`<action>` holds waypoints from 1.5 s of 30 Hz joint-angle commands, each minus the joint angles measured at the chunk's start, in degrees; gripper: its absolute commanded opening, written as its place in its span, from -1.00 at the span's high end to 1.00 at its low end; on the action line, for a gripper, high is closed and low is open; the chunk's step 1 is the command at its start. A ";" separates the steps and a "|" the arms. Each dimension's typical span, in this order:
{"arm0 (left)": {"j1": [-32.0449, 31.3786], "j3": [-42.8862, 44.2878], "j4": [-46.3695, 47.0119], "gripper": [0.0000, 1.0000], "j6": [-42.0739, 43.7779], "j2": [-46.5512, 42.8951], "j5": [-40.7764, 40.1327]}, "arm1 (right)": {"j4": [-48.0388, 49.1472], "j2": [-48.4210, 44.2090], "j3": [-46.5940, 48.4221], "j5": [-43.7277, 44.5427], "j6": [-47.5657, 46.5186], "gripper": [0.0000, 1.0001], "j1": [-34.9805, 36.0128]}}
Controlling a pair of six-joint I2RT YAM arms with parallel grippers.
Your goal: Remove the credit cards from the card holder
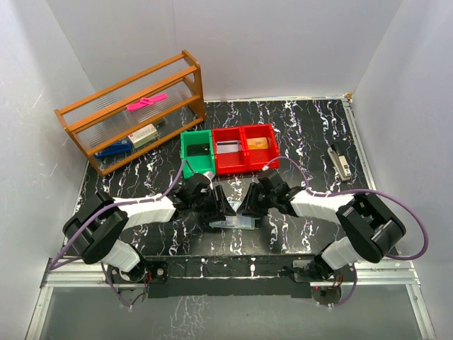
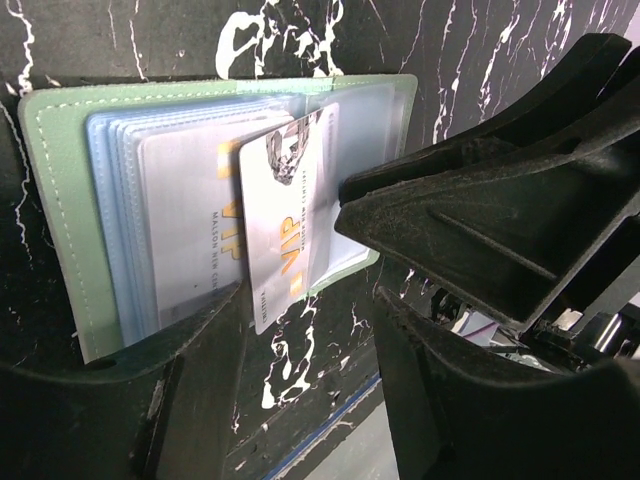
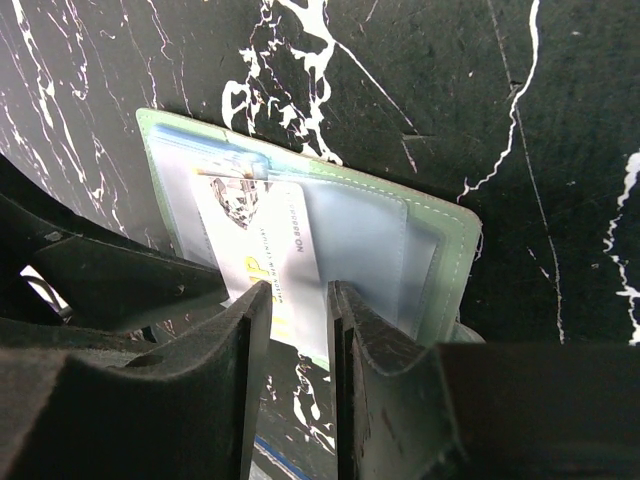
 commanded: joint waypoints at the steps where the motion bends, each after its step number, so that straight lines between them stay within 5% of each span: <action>1: 0.16 0.38 -3.07 -0.04 0.72 1.41 -1.20 | -1.99 0.57 -2.09 2.52 -0.76 0.46 -0.22; 13: 0.13 -4.30 9.82 -0.03 -2.35 3.37 3.03 | 1.37 2.98 -4.01 -0.20 0.18 0.54 -0.29; 19: 0.12 -2.34 9.62 0.31 -0.58 3.08 3.19 | 1.49 2.91 -4.16 -0.23 0.36 0.55 -0.28; 25: 0.16 -2.06 9.09 0.90 -0.49 3.59 3.74 | 1.41 1.09 -4.10 0.87 0.26 0.55 -0.28; 29: 0.14 -2.34 7.40 1.00 -0.12 1.54 2.76 | 1.93 -1.23 -3.53 1.44 -0.80 0.52 -0.27; 38: 0.12 -1.17 -2.70 1.00 2.95 -8.29 -3.15 | 3.58 -10.19 -2.07 2.27 -2.45 0.18 -0.32; 45: 0.16 -3.64 -3.29 1.00 3.37 -17.44 -4.81 | 14.21 -20.57 -7.71 3.63 -1.29 -0.20 -0.40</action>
